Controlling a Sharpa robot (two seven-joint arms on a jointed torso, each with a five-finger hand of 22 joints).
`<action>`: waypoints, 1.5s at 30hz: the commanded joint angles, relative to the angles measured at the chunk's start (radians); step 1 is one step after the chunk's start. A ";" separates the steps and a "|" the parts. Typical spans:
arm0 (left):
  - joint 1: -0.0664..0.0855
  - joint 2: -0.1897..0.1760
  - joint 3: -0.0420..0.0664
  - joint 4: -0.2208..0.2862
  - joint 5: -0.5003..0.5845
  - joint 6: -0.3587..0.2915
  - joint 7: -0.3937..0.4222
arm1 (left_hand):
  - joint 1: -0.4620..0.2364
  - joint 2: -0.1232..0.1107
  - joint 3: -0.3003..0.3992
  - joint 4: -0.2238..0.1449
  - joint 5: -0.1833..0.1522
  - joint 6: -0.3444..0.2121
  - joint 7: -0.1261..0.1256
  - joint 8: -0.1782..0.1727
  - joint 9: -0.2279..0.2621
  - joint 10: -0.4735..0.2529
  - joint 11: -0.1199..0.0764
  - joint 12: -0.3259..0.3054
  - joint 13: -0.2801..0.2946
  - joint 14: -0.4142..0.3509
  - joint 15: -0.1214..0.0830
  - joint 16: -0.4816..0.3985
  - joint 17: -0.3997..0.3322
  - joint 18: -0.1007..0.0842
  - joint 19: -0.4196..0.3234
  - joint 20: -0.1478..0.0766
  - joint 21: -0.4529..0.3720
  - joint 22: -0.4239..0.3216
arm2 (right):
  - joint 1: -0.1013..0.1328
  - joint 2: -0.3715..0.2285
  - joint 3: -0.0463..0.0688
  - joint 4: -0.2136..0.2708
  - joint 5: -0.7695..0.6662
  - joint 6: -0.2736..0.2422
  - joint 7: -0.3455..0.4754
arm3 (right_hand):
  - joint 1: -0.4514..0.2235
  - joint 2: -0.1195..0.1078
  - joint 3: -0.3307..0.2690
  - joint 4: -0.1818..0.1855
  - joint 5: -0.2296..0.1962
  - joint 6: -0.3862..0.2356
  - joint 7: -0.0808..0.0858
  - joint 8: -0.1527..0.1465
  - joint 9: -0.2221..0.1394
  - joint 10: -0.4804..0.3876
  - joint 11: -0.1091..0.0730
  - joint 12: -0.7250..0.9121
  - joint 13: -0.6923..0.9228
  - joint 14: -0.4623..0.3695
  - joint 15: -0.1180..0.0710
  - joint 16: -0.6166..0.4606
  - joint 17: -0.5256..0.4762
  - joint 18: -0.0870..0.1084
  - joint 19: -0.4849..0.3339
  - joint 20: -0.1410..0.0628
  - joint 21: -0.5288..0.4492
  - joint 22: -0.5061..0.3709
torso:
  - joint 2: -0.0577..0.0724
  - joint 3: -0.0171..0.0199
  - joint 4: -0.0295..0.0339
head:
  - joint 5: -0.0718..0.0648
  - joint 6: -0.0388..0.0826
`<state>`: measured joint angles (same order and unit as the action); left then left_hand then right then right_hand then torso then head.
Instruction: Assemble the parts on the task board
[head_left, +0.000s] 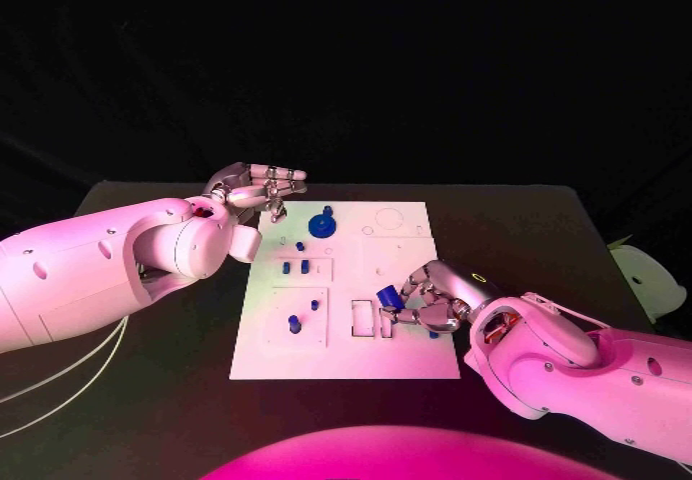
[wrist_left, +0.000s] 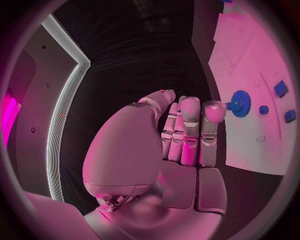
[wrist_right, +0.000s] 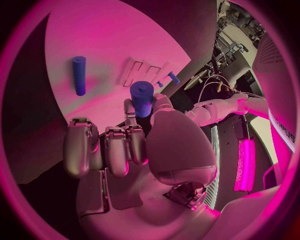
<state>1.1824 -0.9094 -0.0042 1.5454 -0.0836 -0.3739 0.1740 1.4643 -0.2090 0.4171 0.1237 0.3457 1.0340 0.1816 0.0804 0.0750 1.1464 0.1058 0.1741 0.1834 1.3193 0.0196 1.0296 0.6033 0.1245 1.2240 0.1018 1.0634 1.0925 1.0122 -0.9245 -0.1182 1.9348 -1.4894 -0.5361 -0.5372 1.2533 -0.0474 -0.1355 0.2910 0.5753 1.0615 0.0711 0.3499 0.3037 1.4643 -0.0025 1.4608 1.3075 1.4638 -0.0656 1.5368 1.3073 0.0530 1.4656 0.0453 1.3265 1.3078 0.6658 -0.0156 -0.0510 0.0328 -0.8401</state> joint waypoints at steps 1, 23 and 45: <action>0.001 0.003 0.001 0.002 0.004 0.017 0.003 | 0.001 0.006 -0.001 -0.006 0.000 -0.006 0.002 -0.001 -0.001 -0.007 -0.001 0.003 0.001 -0.006 -0.002 -0.004 -0.001 0.009 -0.005 0.004 -0.007 -0.001 | 0.000 0.020 0.000 -0.011 0.043 0.024 0.002 | 0.001 0.003 -0.005 0.000 0.002 0.011 -0.009 0.006 0.000 0.009 -0.008 0.004 0.118 0.091 -0.007 0.003 0.186 -0.005 0.024 -0.006 -0.002 0.179 | 0.001 0.0000 -0.0016 | 0.005 0.002; 0.001 0.005 0.001 0.004 0.004 0.016 0.004 | 0.001 0.006 -0.001 -0.006 0.000 -0.006 0.002 -0.001 -0.001 -0.007 -0.001 0.003 0.001 -0.006 -0.002 -0.004 -0.001 0.009 -0.005 0.004 -0.007 -0.001 | 0.001 0.121 -0.001 -0.090 0.124 0.130 -0.011 | -0.101 0.024 -0.058 0.002 -0.079 0.013 -0.012 0.011 0.026 0.009 -0.010 -0.004 0.117 0.090 -0.008 0.002 0.183 -0.003 0.022 -0.008 -0.012 0.181 | 0.003 0.0010 -0.0009 | 0.020 -0.006; 0.001 0.001 0.000 0.005 0.004 0.034 0.011 | 0.003 0.008 0.000 -0.008 0.001 -0.009 0.002 0.000 -0.002 -0.011 -0.001 0.005 0.001 -0.005 -0.001 0.000 0.005 0.007 0.003 0.005 0.002 0.008 | 0.001 0.126 -0.001 -0.101 0.105 0.093 0.009 | -0.241 -0.046 -0.040 0.005 -0.351 -0.040 0.007 0.004 0.060 -0.068 0.008 -0.098 0.021 0.081 0.006 -0.017 0.141 0.009 -0.001 0.005 -0.089 0.164 | 0.002 0.0010 -0.0009 | 0.018 -0.007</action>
<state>1.1825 -0.9093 -0.0044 1.5472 -0.0836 -0.3649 0.1745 1.4643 -0.2090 0.4171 0.1237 0.3457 1.0303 0.1852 0.0804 0.0743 1.1428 0.1022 0.1741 0.1832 1.3193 0.0197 1.0296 0.6078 0.1245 1.2240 0.1018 1.0593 1.0996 1.0140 -0.7981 -0.1186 1.8294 -1.3714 -0.4368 -0.5421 1.0170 -0.0958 -0.1799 0.2951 0.2208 1.0264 0.0773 0.3557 0.3633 1.4013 0.0064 1.3654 1.3080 1.4665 -0.0683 1.5222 1.3077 0.0531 1.4645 0.0446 1.2411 1.3073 0.6680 -0.0144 -0.0517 0.0520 -0.8463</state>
